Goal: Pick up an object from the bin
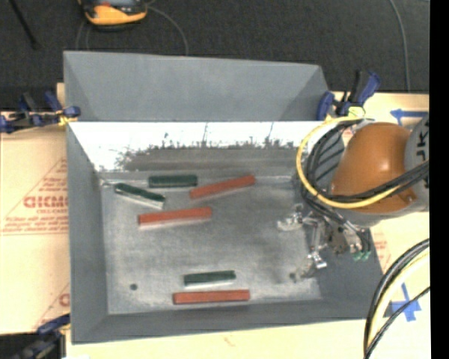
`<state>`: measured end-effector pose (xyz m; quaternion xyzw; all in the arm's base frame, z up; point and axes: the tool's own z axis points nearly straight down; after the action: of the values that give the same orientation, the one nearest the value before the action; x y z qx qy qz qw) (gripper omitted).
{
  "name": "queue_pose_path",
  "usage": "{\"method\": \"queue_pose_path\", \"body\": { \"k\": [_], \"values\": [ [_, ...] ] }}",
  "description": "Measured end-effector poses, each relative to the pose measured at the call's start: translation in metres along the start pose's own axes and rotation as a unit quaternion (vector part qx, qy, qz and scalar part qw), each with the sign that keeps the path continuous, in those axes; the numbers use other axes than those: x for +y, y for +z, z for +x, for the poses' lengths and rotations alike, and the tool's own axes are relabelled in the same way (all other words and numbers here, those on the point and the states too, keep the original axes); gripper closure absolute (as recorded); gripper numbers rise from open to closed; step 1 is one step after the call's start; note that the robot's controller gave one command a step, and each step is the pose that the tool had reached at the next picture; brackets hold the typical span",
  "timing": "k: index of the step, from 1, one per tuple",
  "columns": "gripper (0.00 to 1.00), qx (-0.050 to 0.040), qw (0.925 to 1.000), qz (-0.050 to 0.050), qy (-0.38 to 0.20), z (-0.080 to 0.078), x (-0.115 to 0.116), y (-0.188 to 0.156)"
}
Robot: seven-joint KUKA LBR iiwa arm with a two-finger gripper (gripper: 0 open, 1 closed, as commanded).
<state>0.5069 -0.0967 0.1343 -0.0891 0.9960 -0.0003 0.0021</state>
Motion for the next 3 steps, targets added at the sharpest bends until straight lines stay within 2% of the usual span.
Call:
{"method": "queue_pose_path", "body": {
  "k": [1, 2, 3],
  "values": [
    [0.00, 0.0020, 0.9972, -0.001, 0.074, -0.039, 0.008, 0.004],
    [0.00, -0.0005, 0.9995, 0.000, -0.032, -0.069, 0.041, 0.008],
    [0.00, -0.0003, 0.9997, 0.000, 0.026, -0.044, 0.055, 0.038]
  ]
}}
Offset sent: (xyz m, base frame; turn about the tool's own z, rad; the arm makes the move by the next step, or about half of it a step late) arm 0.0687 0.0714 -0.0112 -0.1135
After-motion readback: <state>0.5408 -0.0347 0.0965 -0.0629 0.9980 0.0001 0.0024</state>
